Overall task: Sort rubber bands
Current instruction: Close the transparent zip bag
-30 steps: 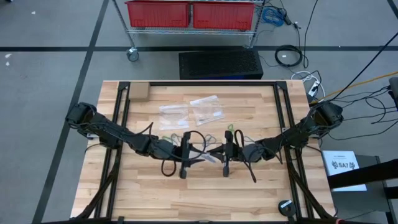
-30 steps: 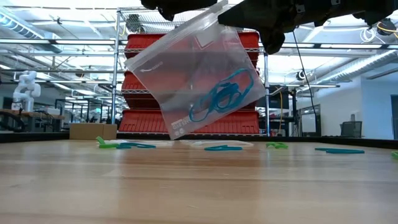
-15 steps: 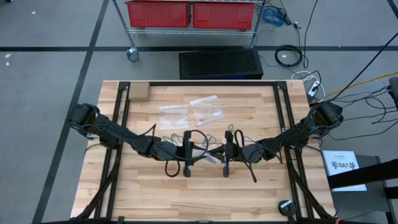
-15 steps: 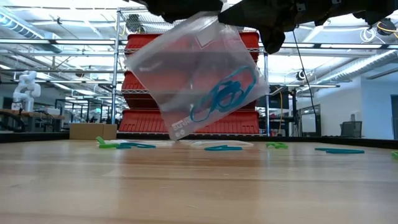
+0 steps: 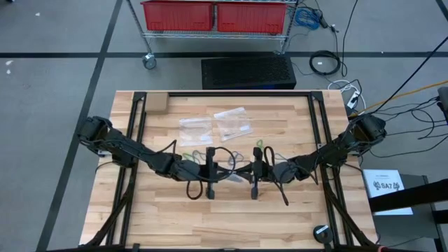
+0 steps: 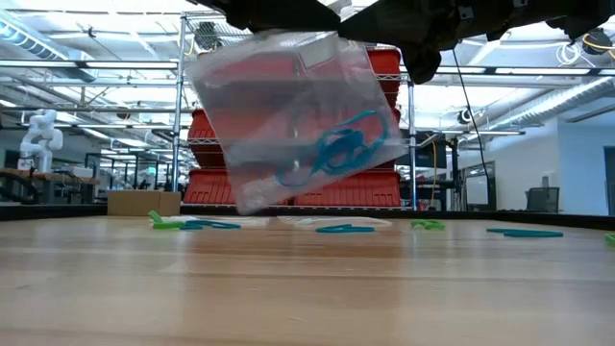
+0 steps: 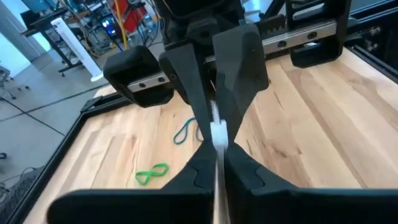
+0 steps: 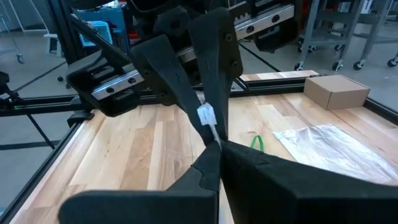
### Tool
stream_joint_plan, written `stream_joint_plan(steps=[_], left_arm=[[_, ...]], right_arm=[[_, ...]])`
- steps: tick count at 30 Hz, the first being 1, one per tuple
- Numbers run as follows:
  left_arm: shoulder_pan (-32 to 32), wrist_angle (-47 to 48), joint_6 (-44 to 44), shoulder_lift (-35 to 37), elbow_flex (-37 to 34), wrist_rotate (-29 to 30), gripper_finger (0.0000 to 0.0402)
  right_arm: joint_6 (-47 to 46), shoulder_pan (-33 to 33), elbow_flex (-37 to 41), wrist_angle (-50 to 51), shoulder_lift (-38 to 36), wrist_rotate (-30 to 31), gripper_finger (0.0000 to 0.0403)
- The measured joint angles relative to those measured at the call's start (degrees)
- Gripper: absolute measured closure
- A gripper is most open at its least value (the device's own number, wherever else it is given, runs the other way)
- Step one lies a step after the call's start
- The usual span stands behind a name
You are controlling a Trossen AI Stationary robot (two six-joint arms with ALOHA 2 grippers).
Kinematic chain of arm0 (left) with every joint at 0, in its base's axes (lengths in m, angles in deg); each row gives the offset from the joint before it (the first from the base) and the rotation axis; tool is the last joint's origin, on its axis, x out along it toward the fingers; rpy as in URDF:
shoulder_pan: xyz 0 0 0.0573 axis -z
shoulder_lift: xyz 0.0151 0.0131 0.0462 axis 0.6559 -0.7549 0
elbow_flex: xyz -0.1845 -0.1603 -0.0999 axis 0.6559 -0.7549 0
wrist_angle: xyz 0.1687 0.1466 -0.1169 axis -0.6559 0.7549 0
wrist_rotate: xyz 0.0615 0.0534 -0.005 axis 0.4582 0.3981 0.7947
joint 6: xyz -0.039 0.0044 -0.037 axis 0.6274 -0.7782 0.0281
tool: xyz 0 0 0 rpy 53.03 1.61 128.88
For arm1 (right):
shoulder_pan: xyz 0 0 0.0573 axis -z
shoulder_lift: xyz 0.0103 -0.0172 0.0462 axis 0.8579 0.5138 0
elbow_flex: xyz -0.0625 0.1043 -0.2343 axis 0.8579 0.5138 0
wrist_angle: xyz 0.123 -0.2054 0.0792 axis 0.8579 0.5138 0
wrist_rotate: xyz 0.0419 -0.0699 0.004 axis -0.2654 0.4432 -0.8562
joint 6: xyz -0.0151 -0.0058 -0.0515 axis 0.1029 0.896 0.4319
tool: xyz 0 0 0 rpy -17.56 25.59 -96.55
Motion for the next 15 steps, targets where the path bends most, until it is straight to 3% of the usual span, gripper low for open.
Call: stream_joint_plan(steps=[15], left_arm=[[0.37, 2.72, -1.46, 0.61, 0.09, 2.90, 0.0399]], right_arm=[[-2.48, -1.78, 0.00, 0.46, 0.00, 1.53, 0.0402]])
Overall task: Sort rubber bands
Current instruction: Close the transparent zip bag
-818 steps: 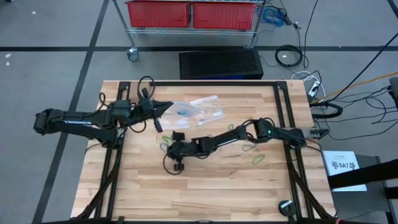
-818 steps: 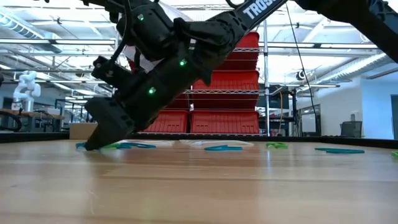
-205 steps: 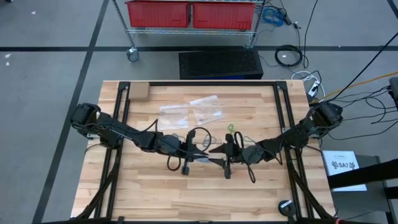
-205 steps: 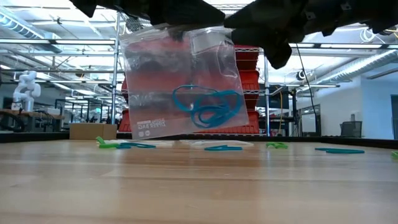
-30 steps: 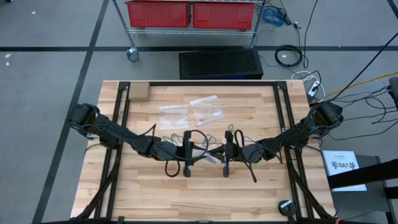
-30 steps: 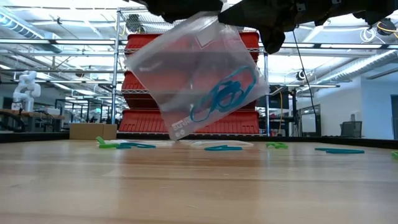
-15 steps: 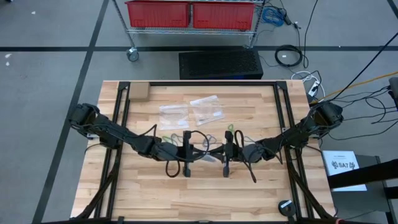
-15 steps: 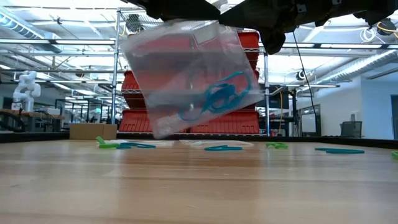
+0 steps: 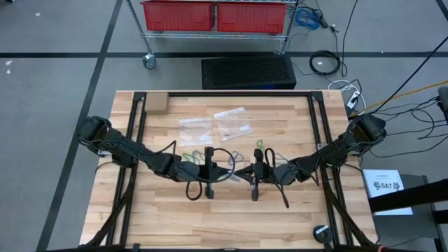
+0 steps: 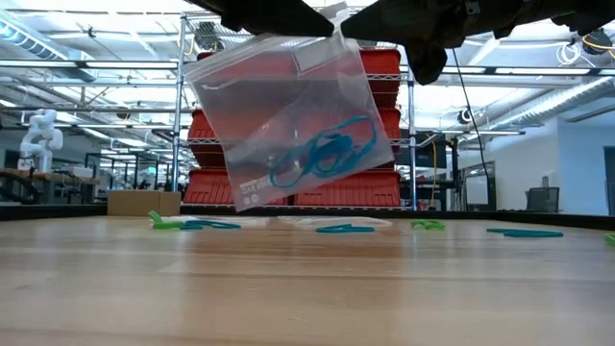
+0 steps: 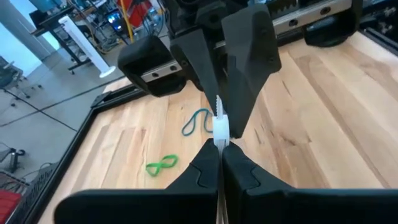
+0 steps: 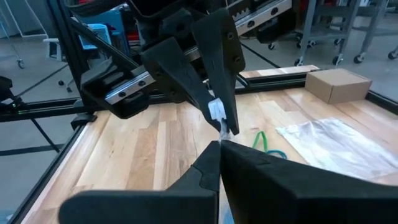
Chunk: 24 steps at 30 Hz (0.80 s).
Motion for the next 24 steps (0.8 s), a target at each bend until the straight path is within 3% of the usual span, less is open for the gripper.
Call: stream_joint_plan(steps=[9, 14, 19, 24], left_arm=[[0.00, 1.31, 0.09, 0.00, 0.00, -4.49, 0.0390], [0.00, 4.03, 0.30, 0.02, 0.00, -5.40, 0.0336], [0.00, 4.35, 4.48, 0.04, 0.00, -10.00, 0.0274], [0.30, 5.01, 4.66, 0.04, 0.00, -10.79, 0.0235]], right_arm=[[-0.32, 0.00, 0.00, 2.11, -1.44, -0.32, 0.0331], [-0.34, -0.20, 0.00, 5.96, -4.15, -0.27, 0.0295], [-2.02, -0.70, 0.00, 10.69, -6.74, -0.59, 0.0273], [-9.30, -0.36, 0.00, 18.00, -6.69, -7.00, 0.0266]])
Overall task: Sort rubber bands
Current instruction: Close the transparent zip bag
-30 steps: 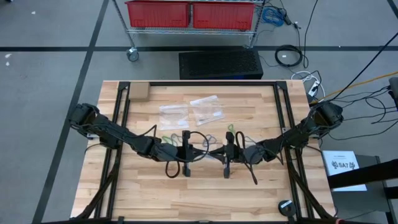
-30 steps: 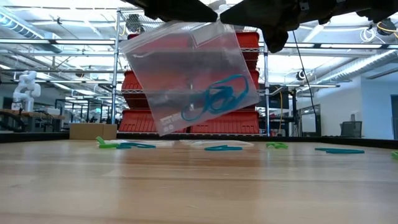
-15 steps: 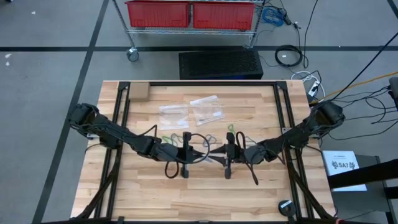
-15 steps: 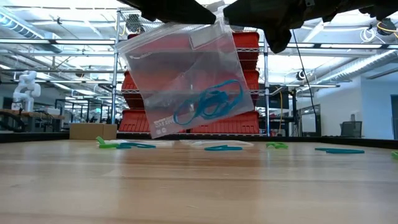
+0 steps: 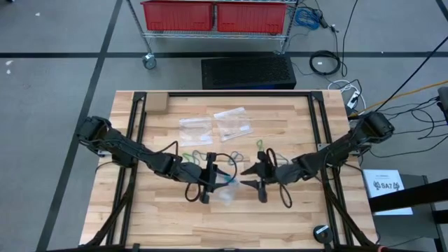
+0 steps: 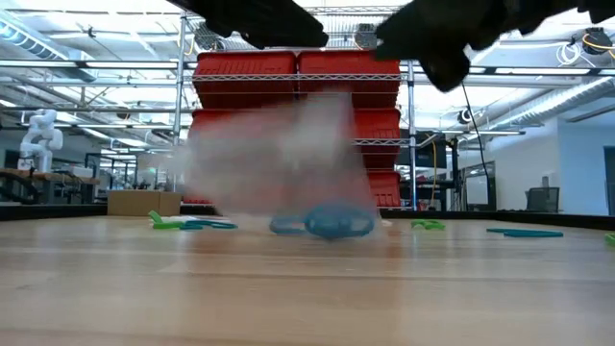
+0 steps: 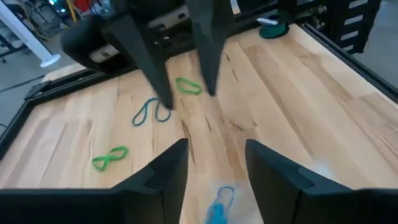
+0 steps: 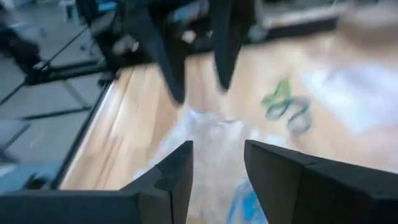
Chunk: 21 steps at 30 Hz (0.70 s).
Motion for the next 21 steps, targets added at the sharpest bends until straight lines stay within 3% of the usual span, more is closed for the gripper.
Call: stream_joint_plan(steps=[3, 9, 16, 21], left_arm=[[1.06, 3.05, 0.17, 0.50, 0.00, -0.05, 0.0234], [3.97, 11.03, 7.81, 2.15, 0.00, -0.13, 0.0270], [6.87, 19.92, 17.73, 1.70, -0.60, -0.38, 0.0383], [7.92, 16.17, 26.81, 1.65, -7.13, -3.90, 0.0396]], right_arm=[[-4.42, 0.30, 0.04, 4.13, 1.41, -3.72, 0.0270], [-6.32, 1.30, 0.07, 8.82, 7.12, -4.43, 0.0301], [2.78, 6.59, 0.04, 2.69, 14.72, -7.44, 0.0387], [7.42, 9.18, 0.00, 4.92, 17.95, -8.78, 0.0396]])
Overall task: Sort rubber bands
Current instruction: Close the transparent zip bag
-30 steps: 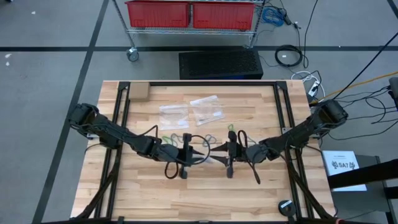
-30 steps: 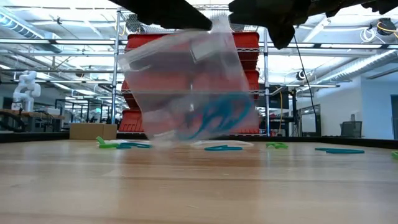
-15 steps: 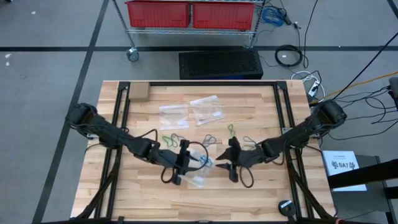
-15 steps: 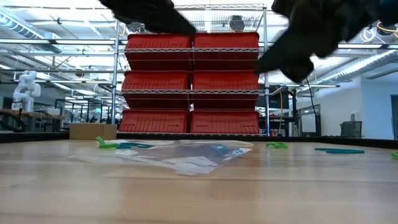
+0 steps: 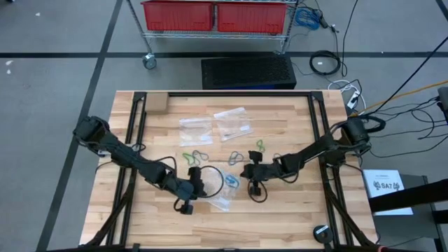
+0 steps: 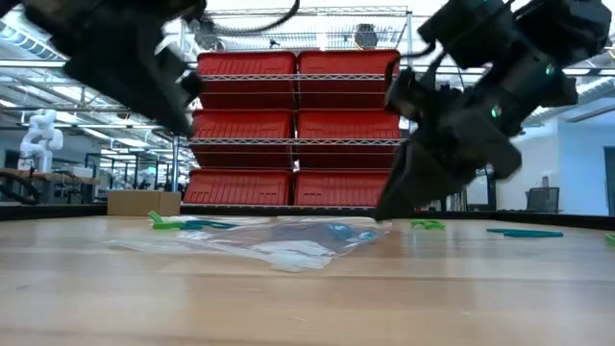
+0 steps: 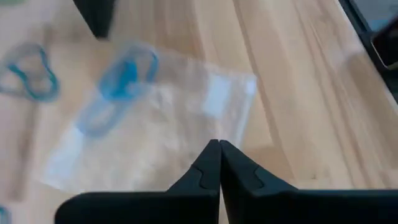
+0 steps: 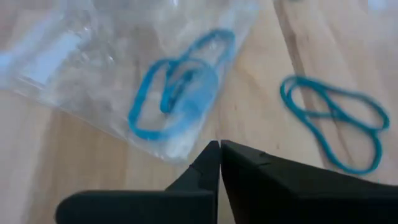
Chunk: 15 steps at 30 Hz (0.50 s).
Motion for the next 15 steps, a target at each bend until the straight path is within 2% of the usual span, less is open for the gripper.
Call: stream_joint_plan(steps=[8, 13, 15], left_arm=[[1.85, -6.25, 6.59, -0.86, -7.04, -0.59, 0.0399], [1.91, -5.80, 8.72, -3.82, -8.39, 0.09, 0.0399], [1.92, -6.01, 8.74, -4.21, -8.38, 1.06, 0.0400]], right_arm=[[-8.77, -1.89, -1.18, 0.06, 3.11, -2.90, 0.0402], [-12.00, -6.12, -8.28, 0.44, 6.22, -11.31, 0.0403], [-10.93, -7.20, -12.09, 2.62, 6.99, -11.95, 0.0403]])
